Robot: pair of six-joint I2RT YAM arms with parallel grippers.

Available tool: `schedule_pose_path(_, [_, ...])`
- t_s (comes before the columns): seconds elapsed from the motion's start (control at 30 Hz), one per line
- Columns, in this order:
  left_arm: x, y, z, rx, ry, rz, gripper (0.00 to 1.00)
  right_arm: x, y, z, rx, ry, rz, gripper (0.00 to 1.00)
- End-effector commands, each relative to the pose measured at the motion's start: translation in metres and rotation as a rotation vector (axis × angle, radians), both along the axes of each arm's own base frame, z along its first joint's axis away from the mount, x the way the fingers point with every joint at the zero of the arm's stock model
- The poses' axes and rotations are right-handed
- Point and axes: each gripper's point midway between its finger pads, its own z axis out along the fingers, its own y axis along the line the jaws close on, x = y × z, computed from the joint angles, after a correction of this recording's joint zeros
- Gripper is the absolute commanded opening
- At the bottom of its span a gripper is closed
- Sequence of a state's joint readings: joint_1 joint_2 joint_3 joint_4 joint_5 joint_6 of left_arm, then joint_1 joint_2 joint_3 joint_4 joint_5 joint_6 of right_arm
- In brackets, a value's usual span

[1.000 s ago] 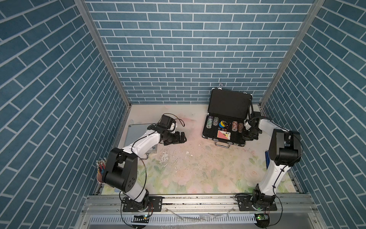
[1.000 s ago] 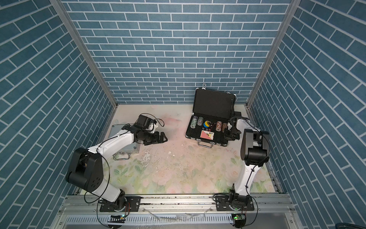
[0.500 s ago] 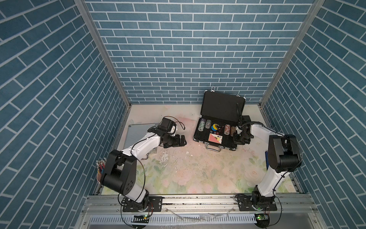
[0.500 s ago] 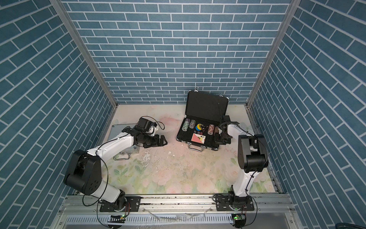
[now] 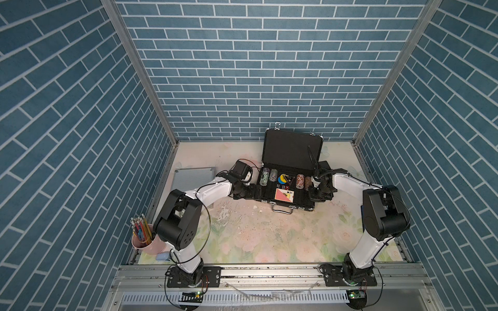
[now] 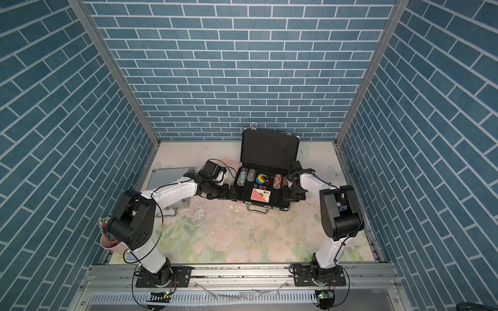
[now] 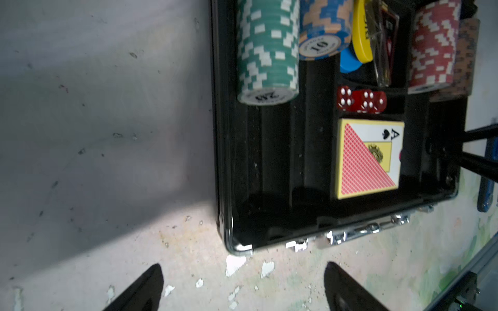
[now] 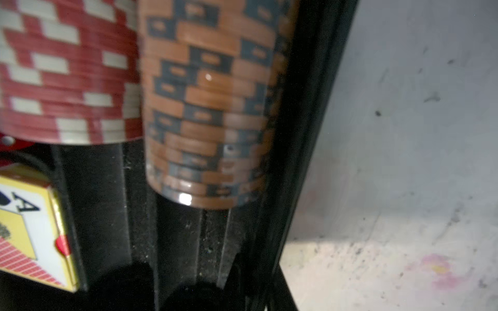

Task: Close the poker set cases
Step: Move the poker set case to the center of the board.

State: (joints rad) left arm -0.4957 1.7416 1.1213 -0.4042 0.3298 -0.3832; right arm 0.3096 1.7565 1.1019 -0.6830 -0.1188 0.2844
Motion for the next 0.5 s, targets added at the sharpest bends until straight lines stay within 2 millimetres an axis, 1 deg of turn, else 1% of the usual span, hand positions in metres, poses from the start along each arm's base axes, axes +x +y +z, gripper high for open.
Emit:
schedule_pose_path(0.0, [0.016, -0.001, 0.000, 0.027, -0.049, 0.011, 0.86, -0.065, 0.014, -0.013, 0.022, 0.204, 0.187, 0.00])
schedule_pose_path(0.17, [0.012, 0.009, -0.024, 0.076, -0.032, 0.036, 0.68, -0.070, 0.019, -0.011, 0.014, 0.206, 0.202, 0.00])
schedule_pose_path(0.23, [0.007, 0.013, -0.032, 0.084, -0.019, 0.048, 0.60, -0.073, 0.020, -0.012, 0.014, 0.210, 0.203, 0.00])
schedule_pose_path(0.33, [-0.004, 0.017, -0.040, 0.088, 0.006, 0.054, 0.49, -0.077, 0.022, -0.012, 0.018, 0.214, 0.200, 0.00])
schedule_pose_path(0.47, [-0.025, 0.023, -0.046, 0.099, 0.038, 0.060, 0.41, -0.084, 0.024, -0.012, 0.021, 0.225, 0.195, 0.00])
